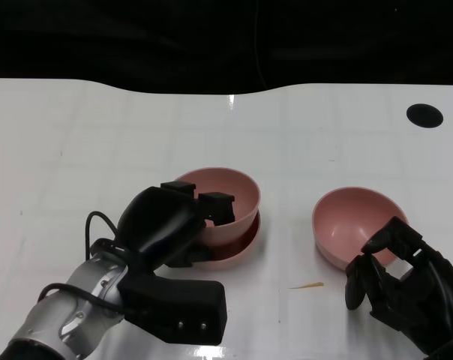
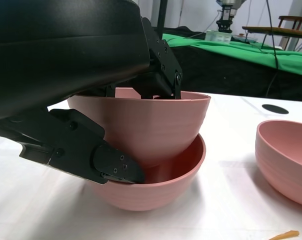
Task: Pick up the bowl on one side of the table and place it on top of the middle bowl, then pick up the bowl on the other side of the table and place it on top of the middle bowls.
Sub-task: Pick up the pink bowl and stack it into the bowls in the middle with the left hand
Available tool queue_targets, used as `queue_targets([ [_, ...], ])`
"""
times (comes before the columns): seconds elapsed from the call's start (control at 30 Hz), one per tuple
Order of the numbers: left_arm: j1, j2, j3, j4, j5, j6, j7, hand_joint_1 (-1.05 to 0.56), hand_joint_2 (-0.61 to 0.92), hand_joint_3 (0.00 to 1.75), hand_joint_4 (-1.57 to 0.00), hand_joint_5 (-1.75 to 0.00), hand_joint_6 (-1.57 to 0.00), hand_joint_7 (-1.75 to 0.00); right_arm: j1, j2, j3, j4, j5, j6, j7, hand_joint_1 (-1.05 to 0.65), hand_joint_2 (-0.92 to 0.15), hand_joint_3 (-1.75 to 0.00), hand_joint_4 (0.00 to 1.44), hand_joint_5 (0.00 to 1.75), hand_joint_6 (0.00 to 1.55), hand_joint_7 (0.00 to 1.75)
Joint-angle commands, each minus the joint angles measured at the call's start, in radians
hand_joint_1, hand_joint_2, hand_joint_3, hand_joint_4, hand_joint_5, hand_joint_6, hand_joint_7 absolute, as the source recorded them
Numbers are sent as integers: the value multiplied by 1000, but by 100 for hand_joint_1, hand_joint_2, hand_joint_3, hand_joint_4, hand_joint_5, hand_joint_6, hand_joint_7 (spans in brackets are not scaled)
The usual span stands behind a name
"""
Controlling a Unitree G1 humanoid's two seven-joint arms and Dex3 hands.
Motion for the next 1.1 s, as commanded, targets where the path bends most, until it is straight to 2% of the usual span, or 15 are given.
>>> queue_targets([
  [0.03, -21, 4, -5, 34, -4, -12, 11, -14, 92, 28, -64, -161, -71, -127, -1, 1, -5, 0, 6, -3, -6, -5, -60, -107, 95, 175, 62, 174],
  [0.2, -21, 4, -5, 25, -3, 11, -10, -15, 92, 29, -69, -153, -78, -114, -2, -2, -5, 4, 4, -9, -1, -6, -60, -106, 95, 175, 62, 174],
  [0.4, -19, 6, -8, 26, -1, 14, -9, -13, 92, 26, -69, -153, -79, -113, 2, -4, -3, -7, 1, 2, -13, -6, -59, -106, 94, 175, 63, 174],
  [0.47, -17, 7, -7, 26, -4, 13, -9, -13, 92, 26, -71, -147, -83, -102, 2, -3, -3, -6, 1, -1, -13, -5, -59, -107, 94, 175, 63, 174],
  [0.63, -16, 7, -4, 33, -10, 6, -5, -12, 92, 25, -72, -144, -85, -96, 1, -1, -4, 1, 2, -14, -6, -5, -59, -108, 94, 175, 62, 175],
  [0.7, -18, 10, -4, 39, -10, -2, 2, -13, 92, 24, -80, -124, -96, -66, -1, 0, -5, 4, 4, -14, -5, -6, -59, -108, 94, 175, 61, 175],
  [0.77, -13, 14, -5, 26, -3, 12, -9, -21, 92, 23, -89, -80, -104, -31, -3, -1, -5, 7, 5, -14, -4, -6, -59, -107, 94, 175, 62, 175],
  [0.8, -8, 16, -6, 17, 2, 21, -11, -35, 92, 25, -92, -41, -98, -13, -3, -2, -6, 9, 5, -14, -2, -5, -59, -107, 94, 175, 62, 175],
  [0.83, -3, 17, -5, 8, 2, 27, -13, -47, 92, 27, -87, -22, -90, -7, -4, -3, -6, 9, 8, -9, -1, -6, -59, -107, 94, 175, 62, 175],
  [0.87, 1, 17, -4, 3, 2, 31, -13, -62, 92, 33, -70, -9, -74, -3, -4, -4, -6, 9, 9, -5, 0, -6, -59, -107, 94, 175, 62, 175],
  [0.97, 13, 14, -2, -16, 0, 53, -15, -84, 92, 46, -43, -1, -53, 0, -2, -7, -4, 2, 4, 1, -5, -5, -60, -107, 94, 175, 62, 175],
  [1.03, 20, 13, -5, -25, 5, 67, -10, -87, 92, 49, -38, 0, -50, 0, -1, -6, -4, 1, 1, -4, -9, -5, -60, -106, 94, 175, 62, 175],
  [1.1, 24, 13, -11, -32, 21, 81, -1, -95, 92, 60, -19, 0, -39, 0, 0, -5, -5, -1, -1, -5, -13, -4, -60, -107, 94, 175, 62, 175],
])
